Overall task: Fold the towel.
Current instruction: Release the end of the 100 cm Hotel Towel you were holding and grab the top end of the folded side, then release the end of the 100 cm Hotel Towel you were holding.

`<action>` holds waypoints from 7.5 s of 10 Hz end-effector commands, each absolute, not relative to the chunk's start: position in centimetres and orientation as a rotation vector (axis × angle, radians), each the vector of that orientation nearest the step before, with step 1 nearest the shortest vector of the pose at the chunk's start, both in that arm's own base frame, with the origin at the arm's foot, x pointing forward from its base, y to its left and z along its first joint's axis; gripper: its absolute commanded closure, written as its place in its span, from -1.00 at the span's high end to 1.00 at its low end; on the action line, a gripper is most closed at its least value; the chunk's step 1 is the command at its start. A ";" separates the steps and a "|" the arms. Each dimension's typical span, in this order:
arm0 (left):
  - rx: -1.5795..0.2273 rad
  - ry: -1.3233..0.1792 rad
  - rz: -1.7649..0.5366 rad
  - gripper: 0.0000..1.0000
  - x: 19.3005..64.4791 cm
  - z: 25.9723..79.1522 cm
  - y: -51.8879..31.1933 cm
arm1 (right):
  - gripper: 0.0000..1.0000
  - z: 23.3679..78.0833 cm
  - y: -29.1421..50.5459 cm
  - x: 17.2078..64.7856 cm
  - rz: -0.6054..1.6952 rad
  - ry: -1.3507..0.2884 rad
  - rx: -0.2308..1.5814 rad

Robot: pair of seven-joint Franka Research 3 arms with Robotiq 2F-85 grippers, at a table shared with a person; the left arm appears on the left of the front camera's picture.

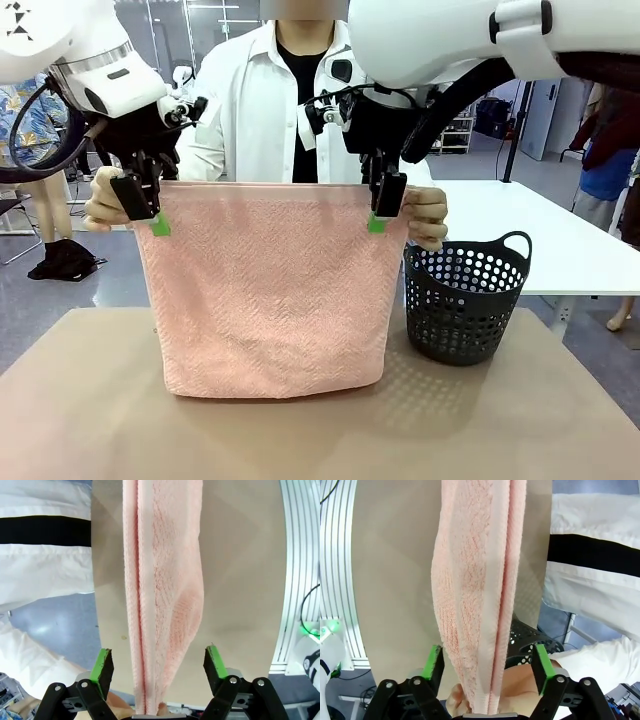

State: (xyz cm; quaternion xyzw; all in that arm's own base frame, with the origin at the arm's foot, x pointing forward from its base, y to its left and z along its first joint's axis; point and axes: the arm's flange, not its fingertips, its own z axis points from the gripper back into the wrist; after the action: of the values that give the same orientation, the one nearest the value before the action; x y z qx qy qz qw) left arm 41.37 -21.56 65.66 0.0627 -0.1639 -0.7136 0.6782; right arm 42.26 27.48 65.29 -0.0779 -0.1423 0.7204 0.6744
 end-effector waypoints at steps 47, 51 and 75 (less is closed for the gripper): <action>0.116 -0.366 -1.596 -1.00 41.4 65.1 -21.5 | -1.00 65.2 27.4 42.2 1.606 -0.309 -0.171; 0.116 -0.366 -1.596 -1.00 41.4 65.1 -21.5 | -1.00 65.2 27.4 42.2 1.606 -0.309 -0.171; 0.122 -0.368 -1.600 -0.18 41.3 65.4 -21.4 | -0.24 65.2 27.2 42.2 1.613 -0.312 -0.180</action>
State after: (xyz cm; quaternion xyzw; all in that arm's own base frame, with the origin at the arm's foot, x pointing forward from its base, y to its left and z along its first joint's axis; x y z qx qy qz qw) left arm 41.34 -21.64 65.13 0.0523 -0.1628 -0.7128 0.6802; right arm 42.22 27.54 65.19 -0.0759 -0.1371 0.7166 0.6796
